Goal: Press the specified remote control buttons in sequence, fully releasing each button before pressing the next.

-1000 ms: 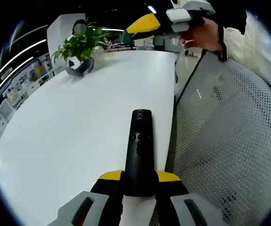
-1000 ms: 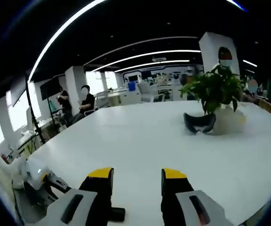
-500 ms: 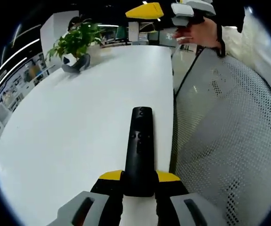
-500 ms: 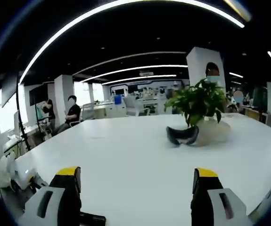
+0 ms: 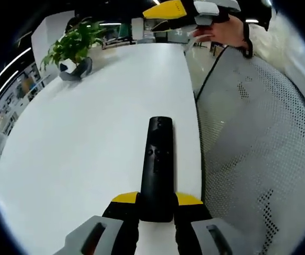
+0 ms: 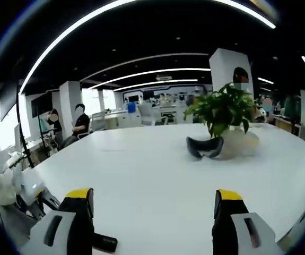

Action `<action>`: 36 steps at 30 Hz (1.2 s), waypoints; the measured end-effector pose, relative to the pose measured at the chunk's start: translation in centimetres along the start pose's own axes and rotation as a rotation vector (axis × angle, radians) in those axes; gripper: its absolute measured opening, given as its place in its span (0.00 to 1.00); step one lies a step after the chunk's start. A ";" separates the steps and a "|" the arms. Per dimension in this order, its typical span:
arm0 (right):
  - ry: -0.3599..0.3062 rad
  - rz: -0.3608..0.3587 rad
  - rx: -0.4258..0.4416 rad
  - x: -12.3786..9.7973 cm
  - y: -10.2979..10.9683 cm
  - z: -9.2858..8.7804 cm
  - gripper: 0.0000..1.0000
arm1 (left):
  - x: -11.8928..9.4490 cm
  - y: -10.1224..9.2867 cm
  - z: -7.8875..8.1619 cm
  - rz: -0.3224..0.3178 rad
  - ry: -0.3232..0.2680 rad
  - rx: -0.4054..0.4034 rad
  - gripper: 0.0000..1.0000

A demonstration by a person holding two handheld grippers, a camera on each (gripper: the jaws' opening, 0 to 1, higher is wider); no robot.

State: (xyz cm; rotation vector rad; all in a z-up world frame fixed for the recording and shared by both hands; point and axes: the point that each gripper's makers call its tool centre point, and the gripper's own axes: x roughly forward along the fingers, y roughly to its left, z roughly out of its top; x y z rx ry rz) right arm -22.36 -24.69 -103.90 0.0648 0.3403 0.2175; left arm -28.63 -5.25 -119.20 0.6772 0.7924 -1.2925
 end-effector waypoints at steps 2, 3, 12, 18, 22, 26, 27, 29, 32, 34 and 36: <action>0.002 0.002 -0.002 0.0 0.1 0.0 0.94 | 0.0 0.4 0.0 -0.004 0.000 0.001 0.23; 0.003 0.003 -0.001 0.0 0.1 -0.1 0.94 | 0.0 0.5 0.0 -0.007 0.002 0.004 0.23; 0.008 -0.005 0.006 0.1 -0.2 -0.2 0.93 | -0.1 2.9 0.0 0.011 0.025 0.019 0.23; 0.022 -0.004 0.000 0.2 -0.1 -0.4 0.93 | -0.1 5.0 -0.1 0.025 0.048 0.013 0.23; 0.023 -0.006 -0.002 0.1 -0.1 -0.4 0.92 | -0.3 6.4 -0.3 0.025 0.062 0.005 0.23; 0.028 -0.010 -0.001 0.2 -0.2 -0.5 0.91 | -0.3 7.7 -0.4 0.029 0.078 0.021 0.23; 0.031 -0.010 -0.002 0.2 -0.3 -0.6 0.91 | -0.3 8.0 -0.4 0.033 0.083 0.029 0.23; 0.035 -0.010 -0.004 0.2 -0.2 -0.6 0.91 | -0.4 8.8 -0.4 0.041 0.089 0.040 0.23; 0.041 -0.011 -0.008 0.3 -0.2 -0.7 0.91 | -0.5 9.9 -0.3 0.052 0.089 0.033 0.23; 0.045 -0.012 -0.010 0.3 -0.3 -0.8 0.91 | -0.5 10.6 -0.4 0.059 0.092 0.027 0.23; 0.049 -0.014 -0.012 0.3 -0.3 -0.9 0.91 | -0.7 11.2 -0.5 0.063 0.093 0.029 0.23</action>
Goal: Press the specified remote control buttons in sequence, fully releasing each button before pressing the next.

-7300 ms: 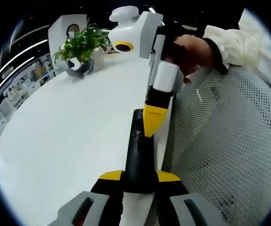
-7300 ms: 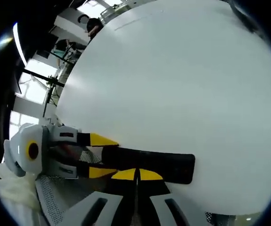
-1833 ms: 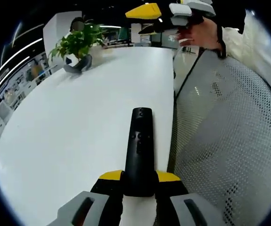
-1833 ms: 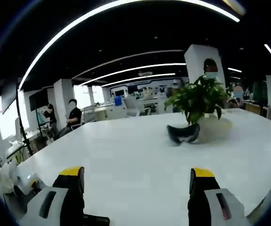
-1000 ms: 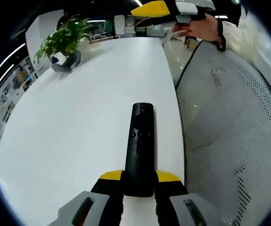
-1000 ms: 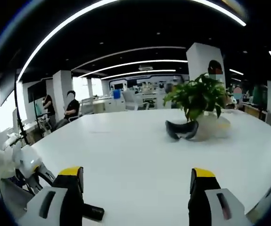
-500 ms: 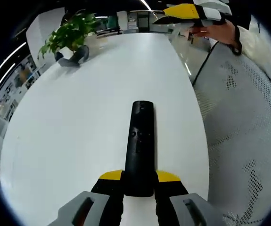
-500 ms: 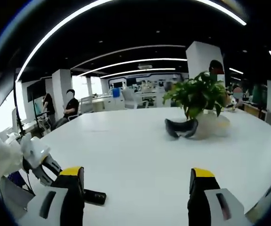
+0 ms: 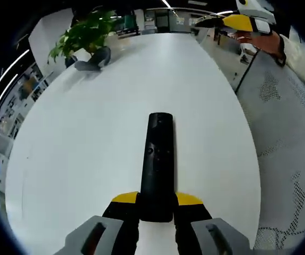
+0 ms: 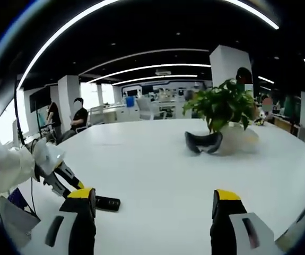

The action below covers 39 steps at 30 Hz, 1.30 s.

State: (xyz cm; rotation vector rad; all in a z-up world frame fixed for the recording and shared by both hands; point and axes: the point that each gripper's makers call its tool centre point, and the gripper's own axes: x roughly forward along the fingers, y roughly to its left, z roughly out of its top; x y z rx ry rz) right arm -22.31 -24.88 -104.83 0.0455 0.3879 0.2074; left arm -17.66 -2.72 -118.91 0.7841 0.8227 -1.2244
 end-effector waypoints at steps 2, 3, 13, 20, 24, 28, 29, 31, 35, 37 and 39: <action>0.004 0.001 -0.001 0.0 0.0 -0.1 0.90 | -0.1 0.7 0.0 0.004 -0.003 -0.002 0.23; 0.005 0.001 -0.002 0.1 0.0 -0.1 0.90 | -0.1 1.1 0.1 0.009 -0.003 -0.002 0.23; 0.022 -0.003 -0.013 0.2 0.0 -0.4 0.89 | -0.2 5.3 0.8 0.043 0.007 0.021 0.23; 0.040 -0.010 -0.024 0.3 0.0 -0.8 0.88 | 0.0 8.0 1.0 0.049 0.020 0.044 0.23; 0.057 -0.012 -0.039 0.4 0.1 -1.1 0.87 | 0.2 9.7 1.3 0.052 0.029 0.059 0.23; 0.062 -0.026 -0.054 0.5 -0.2 -1.2 0.87 | 0.5 11.3 1.7 0.055 0.031 0.072 0.23; 0.064 -0.031 -0.054 0.5 -0.3 -1.2 0.88 | 0.5 11.5 1.7 0.056 0.032 0.073 0.23; 0.072 -0.038 -0.051 0.6 -0.4 -1.4 0.88 | 0.7 12.5 1.8 0.058 0.038 0.082 0.23; 0.072 -0.048 -0.050 0.6 -0.7 -1.4 0.90 | 1.0 14.0 2.3 0.068 0.038 0.100 0.23; 0.078 -0.048 -0.047 0.7 -0.6 -1.5 0.90 | 1.1 15.0 2.5 0.074 0.035 0.103 0.23; 0.089 -0.052 -0.056 0.7 -0.7 -1.7 0.90 | 1.2 15.6 2.5 0.076 0.042 0.120 0.23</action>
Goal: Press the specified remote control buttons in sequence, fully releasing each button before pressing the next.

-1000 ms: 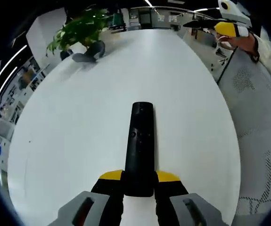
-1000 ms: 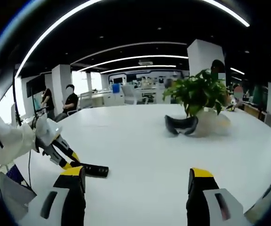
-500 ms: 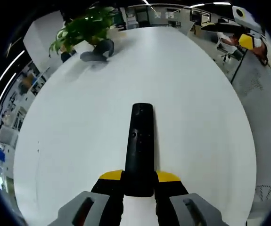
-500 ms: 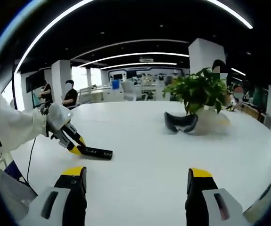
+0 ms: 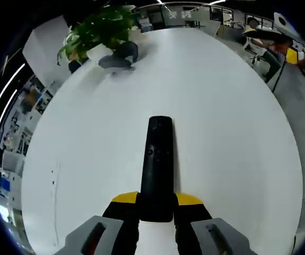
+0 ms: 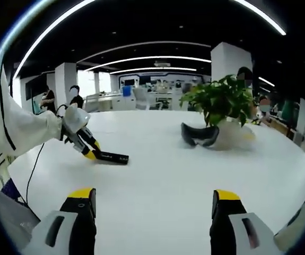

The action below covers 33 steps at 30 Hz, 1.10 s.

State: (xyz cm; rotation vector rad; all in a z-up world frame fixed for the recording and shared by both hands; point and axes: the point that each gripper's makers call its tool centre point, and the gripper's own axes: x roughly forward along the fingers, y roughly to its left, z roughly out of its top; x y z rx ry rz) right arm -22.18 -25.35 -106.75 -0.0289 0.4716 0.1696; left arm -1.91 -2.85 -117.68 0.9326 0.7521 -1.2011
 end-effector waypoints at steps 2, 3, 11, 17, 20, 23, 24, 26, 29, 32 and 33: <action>0.004 0.002 -0.005 0.0 0.1 0.0 0.90 | 0.2 0.8 -0.2 -0.001 0.007 0.006 0.23; 0.007 0.000 -0.008 0.0 0.1 -0.1 0.90 | 0.3 1.2 -0.2 0.002 0.011 0.007 0.23; 0.022 -0.010 0.005 0.2 -0.2 -0.3 0.89 | 0.7 3.5 -0.4 0.021 0.038 0.042 0.23; 0.027 -0.008 -0.006 0.2 -0.1 -0.5 0.89 | 1.1 5.1 -0.9 0.007 0.065 0.044 0.23; 0.023 -0.014 -0.001 0.1 -0.2 -0.4 0.89 | 1.5 5.5 -1.3 0.006 0.080 0.043 0.23; 0.021 -0.016 0.004 0.1 -0.3 -0.4 0.89 | 1.7 5.4 -1.7 -0.008 0.106 0.023 0.23; 0.022 -0.017 0.004 0.1 -0.4 -0.4 0.88 | 1.8 5.5 -1.5 -0.004 0.098 0.024 0.23; 0.022 -0.017 0.003 0.1 -0.4 -0.4 0.89 | 1.8 5.4 -1.6 -0.009 0.101 0.025 0.23; 0.021 -0.016 0.005 0.1 -0.4 -0.4 0.89 | 1.9 5.4 -1.6 -0.025 0.102 0.014 0.24; 0.019 -0.009 0.006 0.2 -0.2 -0.3 0.89 | 1.9 5.3 -1.7 -0.026 0.091 0.021 0.24; 0.017 -0.008 0.003 0.2 -0.2 -0.3 0.89 | 1.8 5.4 -1.7 -0.013 0.086 0.017 0.25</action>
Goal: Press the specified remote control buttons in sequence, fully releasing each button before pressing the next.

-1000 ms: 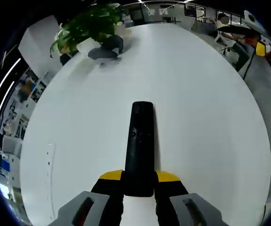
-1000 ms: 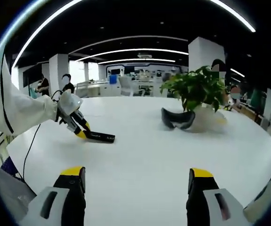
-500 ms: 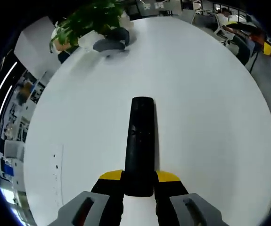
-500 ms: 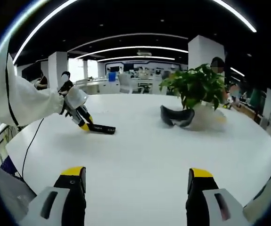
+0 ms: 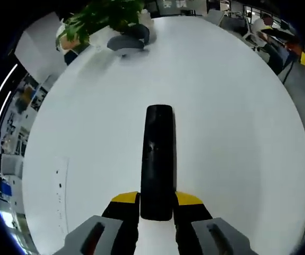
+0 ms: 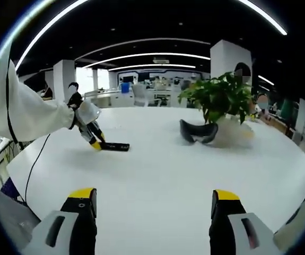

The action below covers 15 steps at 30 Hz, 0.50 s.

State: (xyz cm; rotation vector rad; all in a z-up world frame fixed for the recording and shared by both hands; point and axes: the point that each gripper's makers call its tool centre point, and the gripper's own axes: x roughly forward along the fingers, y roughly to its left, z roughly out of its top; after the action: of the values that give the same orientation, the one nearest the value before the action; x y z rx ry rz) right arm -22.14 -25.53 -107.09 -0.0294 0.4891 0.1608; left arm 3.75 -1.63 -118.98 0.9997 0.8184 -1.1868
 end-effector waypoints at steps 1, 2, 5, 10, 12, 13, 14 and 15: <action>-0.001 0.001 -0.001 0.0 0.0 0.0 0.89 | -0.1 0.2 0.0 0.024 -0.001 0.004 0.27; -0.003 0.003 0.001 0.0 0.1 0.0 0.89 | -0.2 0.8 0.0 0.070 0.001 0.009 0.31; -0.015 0.001 0.007 -0.1 -0.1 0.3 0.89 | -0.4 1.1 0.0 0.109 0.006 -0.015 0.38; -0.056 -0.009 0.052 -0.6 -0.8 1.0 0.90 | -0.7 1.4 -0.3 0.174 0.009 -0.109 0.41; -0.067 -0.012 0.065 -0.7 -1.0 1.2 0.90 | -1.0 1.7 -0.4 0.215 0.005 -0.121 0.48; -0.066 -0.012 0.069 -0.7 -1.0 1.2 0.90 | -1.0 1.5 -0.4 0.215 0.006 -0.125 0.50; -0.069 -0.011 0.073 -0.7 -1.0 1.2 0.91 | -1.1 1.6 -0.5 0.237 0.006 -0.140 0.51; -0.078 -0.010 0.079 -0.8 -1.1 1.4 0.91 | -1.3 1.6 -0.6 0.259 -0.001 -0.159 0.52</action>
State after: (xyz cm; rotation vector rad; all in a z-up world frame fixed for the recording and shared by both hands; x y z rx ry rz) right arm -22.05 -26.62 -105.47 0.0521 0.4168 0.1325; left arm 5.05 -0.50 -117.71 0.9426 0.7452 -0.8868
